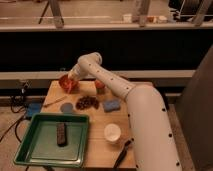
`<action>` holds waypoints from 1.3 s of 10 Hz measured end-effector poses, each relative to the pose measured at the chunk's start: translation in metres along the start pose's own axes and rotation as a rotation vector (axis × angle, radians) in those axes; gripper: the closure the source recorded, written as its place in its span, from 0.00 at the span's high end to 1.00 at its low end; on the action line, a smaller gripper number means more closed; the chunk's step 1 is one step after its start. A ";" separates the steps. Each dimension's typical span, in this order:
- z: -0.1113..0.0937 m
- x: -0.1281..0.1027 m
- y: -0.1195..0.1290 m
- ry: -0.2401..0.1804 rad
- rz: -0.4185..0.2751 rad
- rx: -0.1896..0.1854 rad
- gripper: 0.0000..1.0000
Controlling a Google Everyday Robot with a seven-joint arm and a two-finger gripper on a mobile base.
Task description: Place pepper in red bowl
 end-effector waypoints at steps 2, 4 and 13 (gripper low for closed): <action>0.002 0.007 0.000 0.022 0.013 0.016 0.00; 0.003 0.017 0.001 0.044 0.030 0.039 0.00; 0.005 0.056 0.009 0.149 0.090 0.105 0.00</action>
